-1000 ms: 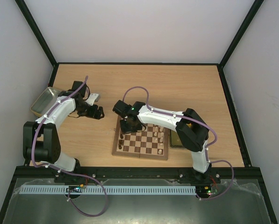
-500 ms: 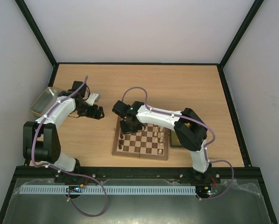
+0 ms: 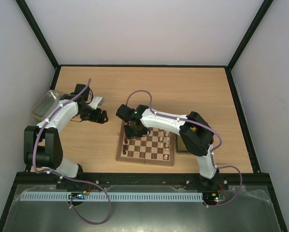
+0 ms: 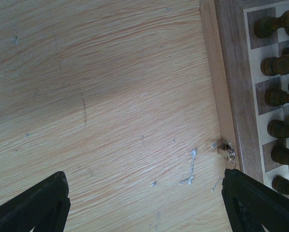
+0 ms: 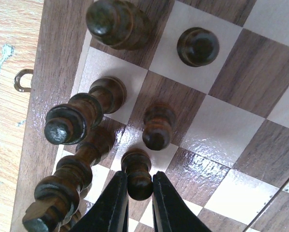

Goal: Set up the chess pieces on the board
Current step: Place the chess piece on the chessboard.

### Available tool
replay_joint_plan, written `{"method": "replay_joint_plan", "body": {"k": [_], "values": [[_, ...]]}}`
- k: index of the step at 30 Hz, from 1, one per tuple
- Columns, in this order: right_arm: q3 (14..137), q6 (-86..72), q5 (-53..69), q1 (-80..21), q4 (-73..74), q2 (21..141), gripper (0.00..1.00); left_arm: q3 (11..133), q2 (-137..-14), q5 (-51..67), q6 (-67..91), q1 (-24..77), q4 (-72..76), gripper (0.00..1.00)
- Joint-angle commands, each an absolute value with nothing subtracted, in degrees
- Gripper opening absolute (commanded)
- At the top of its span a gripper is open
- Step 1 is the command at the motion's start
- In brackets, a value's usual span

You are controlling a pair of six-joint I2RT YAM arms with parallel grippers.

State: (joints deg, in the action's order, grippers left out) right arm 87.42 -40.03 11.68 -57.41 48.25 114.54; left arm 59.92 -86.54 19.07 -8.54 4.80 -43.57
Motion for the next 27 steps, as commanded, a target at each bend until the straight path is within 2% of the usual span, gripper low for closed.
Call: {"method": "replay_joint_plan", "body": {"k": [1,6,17,27], "values": [[89.0,-39.5,9.8,-57.6,51.1,115.0,0.12,59.1,-86.4,19.3,-8.3,4.4,-43.7,0.86],[88.8,-39.4,9.8,-57.7,51.2,114.9,0.13,59.1,-86.2,19.3,-8.2,4.3,-43.7,0.86],[88.8,-39.9,10.5,-57.7,50.3,114.5,0.21,58.8,-86.1,19.2,-8.2,4.3,-43.6,0.87],[89.6,-40.7,9.9,-57.7,49.9,113.8,0.23,58.7,-86.1,19.2,-8.2,4.3,-43.4,0.87]]}}
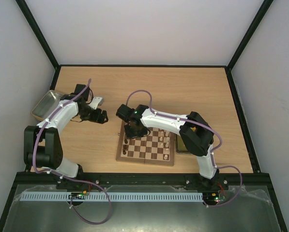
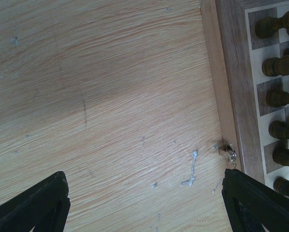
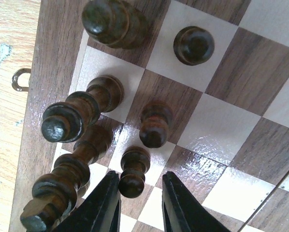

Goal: Set up the chess pieces on the board
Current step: Place the chess piece on the chessboard.

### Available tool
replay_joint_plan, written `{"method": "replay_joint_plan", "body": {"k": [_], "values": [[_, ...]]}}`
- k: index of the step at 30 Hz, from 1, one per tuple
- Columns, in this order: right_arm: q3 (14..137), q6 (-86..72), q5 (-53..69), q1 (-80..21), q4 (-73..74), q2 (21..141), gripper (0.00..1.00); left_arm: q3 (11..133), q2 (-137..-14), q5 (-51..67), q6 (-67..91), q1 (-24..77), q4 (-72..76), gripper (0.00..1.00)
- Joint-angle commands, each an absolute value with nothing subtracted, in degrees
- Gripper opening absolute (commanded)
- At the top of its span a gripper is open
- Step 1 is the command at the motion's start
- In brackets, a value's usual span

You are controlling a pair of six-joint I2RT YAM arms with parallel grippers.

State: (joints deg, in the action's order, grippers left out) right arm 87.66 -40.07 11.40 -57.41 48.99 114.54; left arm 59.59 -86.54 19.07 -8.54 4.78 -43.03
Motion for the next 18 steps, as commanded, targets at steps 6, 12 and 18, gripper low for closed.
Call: {"method": "replay_joint_plan", "body": {"k": [6,12,18], "values": [[89.9,-40.9,9.7,-57.6,49.9,113.3,0.24,58.8,-86.3,19.2,-8.2,4.3,-43.4,0.87],[90.0,-40.9,9.4,-57.6,50.3,112.9,0.24,58.8,-86.4,19.2,-8.2,4.3,-43.4,0.87],[90.1,-41.1,9.1,-57.6,50.2,112.2,0.24,58.8,-86.6,19.1,-8.2,4.3,-43.4,0.87]]}}
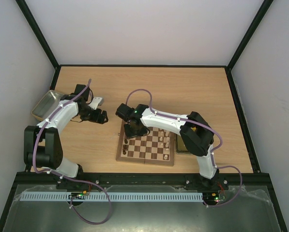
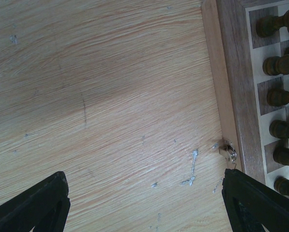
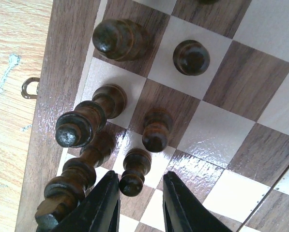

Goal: Set up the chess pieces on the board
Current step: Place the chess piece on the chessboard.

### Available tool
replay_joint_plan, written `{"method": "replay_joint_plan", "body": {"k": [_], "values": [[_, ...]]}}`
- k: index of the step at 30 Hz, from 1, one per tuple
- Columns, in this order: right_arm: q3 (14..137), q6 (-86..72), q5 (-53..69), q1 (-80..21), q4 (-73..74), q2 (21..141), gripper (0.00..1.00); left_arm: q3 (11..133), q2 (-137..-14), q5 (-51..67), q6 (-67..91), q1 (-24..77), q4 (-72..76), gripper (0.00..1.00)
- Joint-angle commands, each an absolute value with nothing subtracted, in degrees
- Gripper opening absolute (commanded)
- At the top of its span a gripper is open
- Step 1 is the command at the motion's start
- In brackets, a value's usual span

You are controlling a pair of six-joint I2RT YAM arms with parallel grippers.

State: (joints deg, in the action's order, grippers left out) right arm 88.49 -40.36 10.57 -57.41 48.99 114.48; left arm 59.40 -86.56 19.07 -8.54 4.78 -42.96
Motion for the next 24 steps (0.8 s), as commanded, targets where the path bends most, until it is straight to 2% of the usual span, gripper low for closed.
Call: {"method": "replay_joint_plan", "body": {"k": [1,24], "values": [[90.0,-41.1,9.1,-57.6,50.3,112.2,0.24,58.8,-86.6,19.1,-8.2,4.3,-43.4,0.87],[88.9,-41.6,7.3,-57.0,53.2,106.7,0.24,58.8,-87.2,18.9,-8.2,4.3,-43.4,0.87]]}}
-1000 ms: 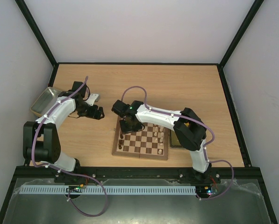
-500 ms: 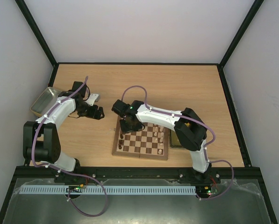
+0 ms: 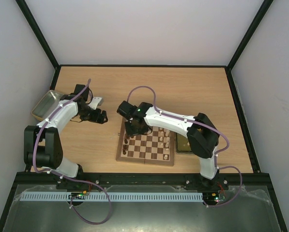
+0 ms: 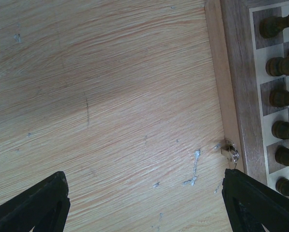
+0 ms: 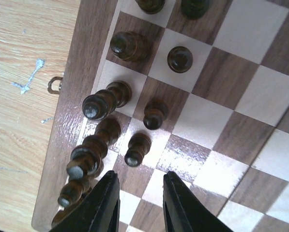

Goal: Set up the chess pieces on the board
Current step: Place the chess piece on the chessboard.

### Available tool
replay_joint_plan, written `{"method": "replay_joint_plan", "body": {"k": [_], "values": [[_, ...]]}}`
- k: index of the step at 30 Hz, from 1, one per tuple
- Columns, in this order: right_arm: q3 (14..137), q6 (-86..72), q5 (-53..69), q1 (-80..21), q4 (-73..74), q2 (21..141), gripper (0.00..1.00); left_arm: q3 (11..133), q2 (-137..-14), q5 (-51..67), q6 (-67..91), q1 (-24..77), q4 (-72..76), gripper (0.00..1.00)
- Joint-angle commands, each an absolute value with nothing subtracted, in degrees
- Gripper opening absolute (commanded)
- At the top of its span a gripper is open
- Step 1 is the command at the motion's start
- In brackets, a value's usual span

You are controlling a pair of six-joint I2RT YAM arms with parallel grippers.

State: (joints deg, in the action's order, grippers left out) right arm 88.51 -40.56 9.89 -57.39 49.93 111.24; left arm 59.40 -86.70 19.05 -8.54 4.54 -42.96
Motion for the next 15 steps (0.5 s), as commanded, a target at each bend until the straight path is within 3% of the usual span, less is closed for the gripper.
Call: {"method": "replay_joint_plan", "body": {"k": [1,7,15], "values": [[88.4,-41.7,7.0,-56.8,53.5,105.7,0.24,58.8,-87.2,19.0,-8.2,4.3,-43.4,0.87],[83.4,-44.0,4.0,-53.8,55.7,97.1,0.24,58.8,-87.3,19.0,-8.2,4.3,-43.4,0.87],[67.1,-46.5,1.8,-40.9,55.3,80.7,0.28,58.8,-87.8,19.2,-8.4,4.3,-43.5,0.87]]}}
